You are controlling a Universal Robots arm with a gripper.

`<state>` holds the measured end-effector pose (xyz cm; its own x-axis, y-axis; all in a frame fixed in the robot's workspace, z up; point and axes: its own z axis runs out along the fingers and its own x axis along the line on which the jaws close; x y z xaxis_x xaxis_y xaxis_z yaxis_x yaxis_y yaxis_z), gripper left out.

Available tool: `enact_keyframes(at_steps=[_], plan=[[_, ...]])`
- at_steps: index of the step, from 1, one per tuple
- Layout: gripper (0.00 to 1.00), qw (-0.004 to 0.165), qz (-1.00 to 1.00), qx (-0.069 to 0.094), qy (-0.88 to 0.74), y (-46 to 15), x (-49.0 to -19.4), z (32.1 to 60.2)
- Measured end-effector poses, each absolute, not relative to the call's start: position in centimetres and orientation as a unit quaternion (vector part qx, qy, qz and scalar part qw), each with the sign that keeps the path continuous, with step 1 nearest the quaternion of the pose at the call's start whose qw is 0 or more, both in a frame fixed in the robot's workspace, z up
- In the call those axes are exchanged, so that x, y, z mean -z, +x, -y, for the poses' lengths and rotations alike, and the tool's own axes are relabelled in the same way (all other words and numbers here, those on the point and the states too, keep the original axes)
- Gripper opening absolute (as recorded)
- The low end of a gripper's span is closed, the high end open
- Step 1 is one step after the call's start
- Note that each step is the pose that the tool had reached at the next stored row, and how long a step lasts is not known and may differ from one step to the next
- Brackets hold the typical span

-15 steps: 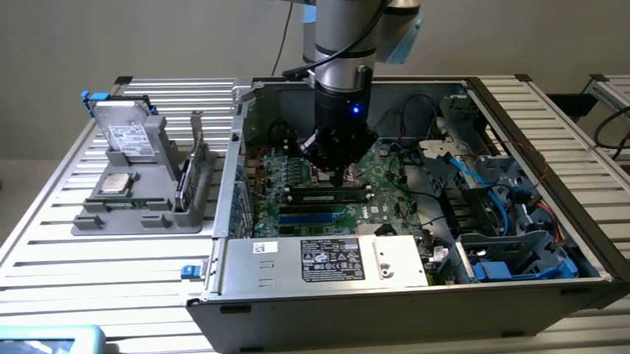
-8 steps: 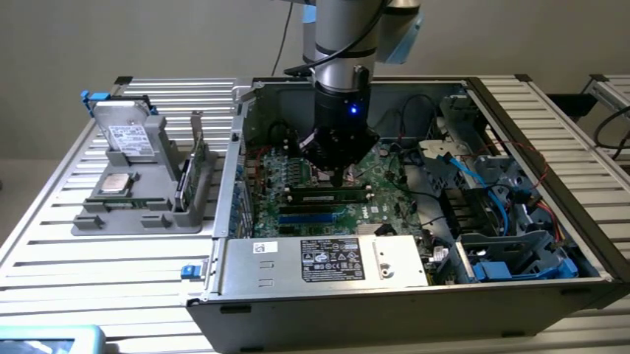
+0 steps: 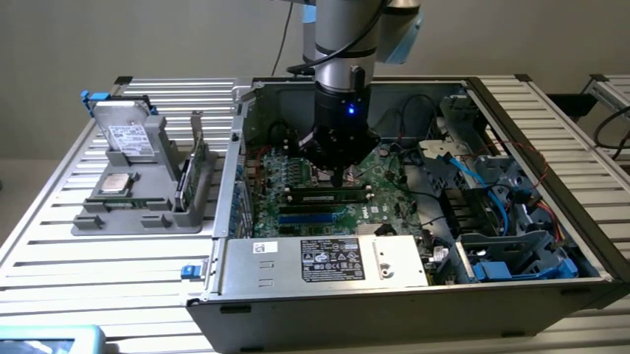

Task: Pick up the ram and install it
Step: 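Press down the ram until it locks into place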

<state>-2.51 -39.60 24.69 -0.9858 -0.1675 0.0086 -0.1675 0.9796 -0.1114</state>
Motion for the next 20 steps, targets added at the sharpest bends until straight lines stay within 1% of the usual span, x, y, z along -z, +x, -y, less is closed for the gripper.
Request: enact_keyframes(at_steps=[11, 15, 20], plan=[[0.11, 0.008, -0.998, 0.058, -0.033, -2.51, -24.69, 39.59], [0.11, 0.008, -0.998, 0.062, -0.025, -2.5, -24.7, 39.6], [0.11, 0.008, -0.998, 0.062, -0.025, -2.5, -24.7, 39.6]])
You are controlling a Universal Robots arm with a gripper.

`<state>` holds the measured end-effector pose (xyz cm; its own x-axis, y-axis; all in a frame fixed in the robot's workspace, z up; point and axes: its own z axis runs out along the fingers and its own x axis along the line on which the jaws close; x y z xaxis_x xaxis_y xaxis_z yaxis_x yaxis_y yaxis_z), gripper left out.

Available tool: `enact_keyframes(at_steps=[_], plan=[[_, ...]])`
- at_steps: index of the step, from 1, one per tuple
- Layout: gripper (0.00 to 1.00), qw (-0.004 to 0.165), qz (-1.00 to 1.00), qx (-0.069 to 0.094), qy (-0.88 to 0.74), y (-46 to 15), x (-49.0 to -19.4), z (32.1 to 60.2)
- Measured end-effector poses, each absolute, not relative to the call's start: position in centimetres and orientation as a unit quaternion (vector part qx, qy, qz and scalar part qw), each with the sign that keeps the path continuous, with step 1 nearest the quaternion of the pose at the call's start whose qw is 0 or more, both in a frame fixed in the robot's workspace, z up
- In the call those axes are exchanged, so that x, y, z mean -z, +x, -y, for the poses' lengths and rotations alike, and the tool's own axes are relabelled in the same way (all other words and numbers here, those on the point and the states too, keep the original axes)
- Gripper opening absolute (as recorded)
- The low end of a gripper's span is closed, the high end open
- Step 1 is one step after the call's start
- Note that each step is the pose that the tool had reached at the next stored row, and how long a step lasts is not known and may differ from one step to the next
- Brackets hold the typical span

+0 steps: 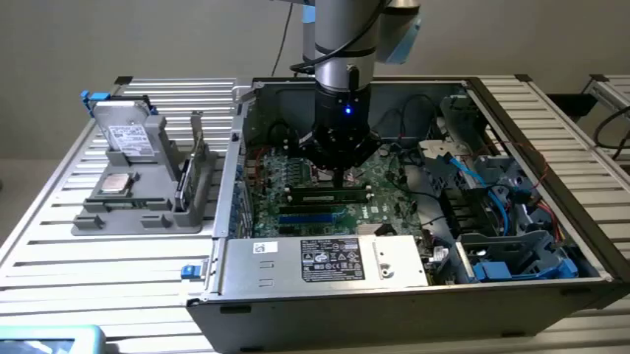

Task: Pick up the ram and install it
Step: 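Press down the ram until it locks into place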

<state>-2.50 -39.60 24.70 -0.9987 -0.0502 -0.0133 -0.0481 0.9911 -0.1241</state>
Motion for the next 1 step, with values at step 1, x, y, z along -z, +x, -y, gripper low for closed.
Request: enact_keyframes(at_steps=[1], plan=[[0.11, 0.008, -0.998, 0.062, -0.025, -2.5, -24.7, 39.6]])
